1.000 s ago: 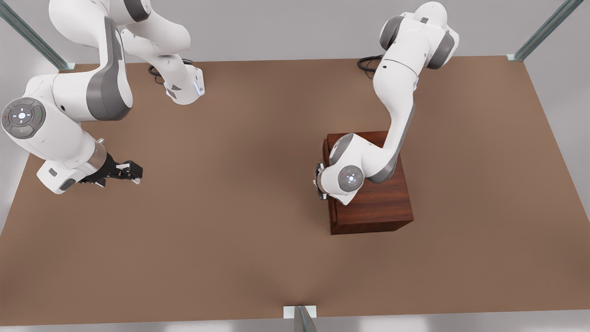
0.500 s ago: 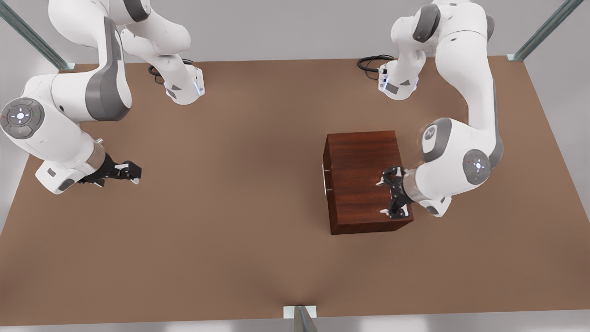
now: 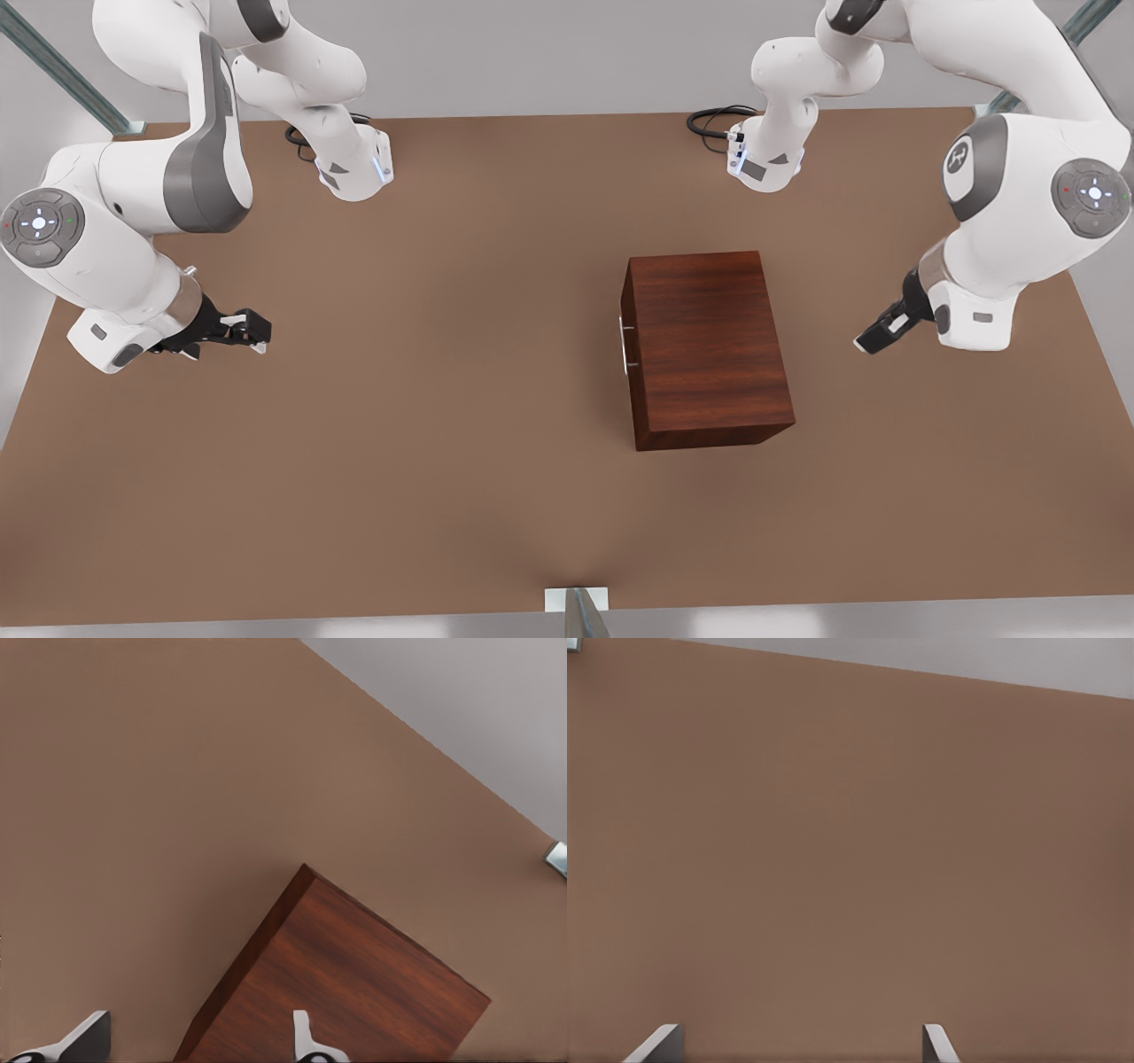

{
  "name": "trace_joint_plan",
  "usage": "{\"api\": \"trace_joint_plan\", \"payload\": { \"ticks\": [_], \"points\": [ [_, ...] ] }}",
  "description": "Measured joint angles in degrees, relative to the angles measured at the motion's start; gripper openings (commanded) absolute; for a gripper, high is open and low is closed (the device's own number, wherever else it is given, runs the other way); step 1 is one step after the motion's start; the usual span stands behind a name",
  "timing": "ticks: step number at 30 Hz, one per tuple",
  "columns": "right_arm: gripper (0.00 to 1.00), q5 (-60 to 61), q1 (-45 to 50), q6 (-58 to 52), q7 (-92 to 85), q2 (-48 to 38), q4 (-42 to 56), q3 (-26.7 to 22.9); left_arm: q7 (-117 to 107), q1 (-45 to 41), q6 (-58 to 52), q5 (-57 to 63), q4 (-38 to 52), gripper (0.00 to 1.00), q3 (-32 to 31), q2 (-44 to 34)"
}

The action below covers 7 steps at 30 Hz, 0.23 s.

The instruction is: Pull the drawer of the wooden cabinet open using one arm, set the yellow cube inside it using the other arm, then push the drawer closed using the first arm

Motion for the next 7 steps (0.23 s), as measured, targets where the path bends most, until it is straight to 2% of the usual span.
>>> {"api": "trace_joint_plan", "payload": {
  "ticks": [7],
  "points": [
    [1.00, 0.04, -0.09, 0.00, -0.08, 0.08, -0.05, -0.07, 15.96, -0.83, 0.87, 0.56, 0.11, 1.00, -0.12, 0.22]
  ]
}}
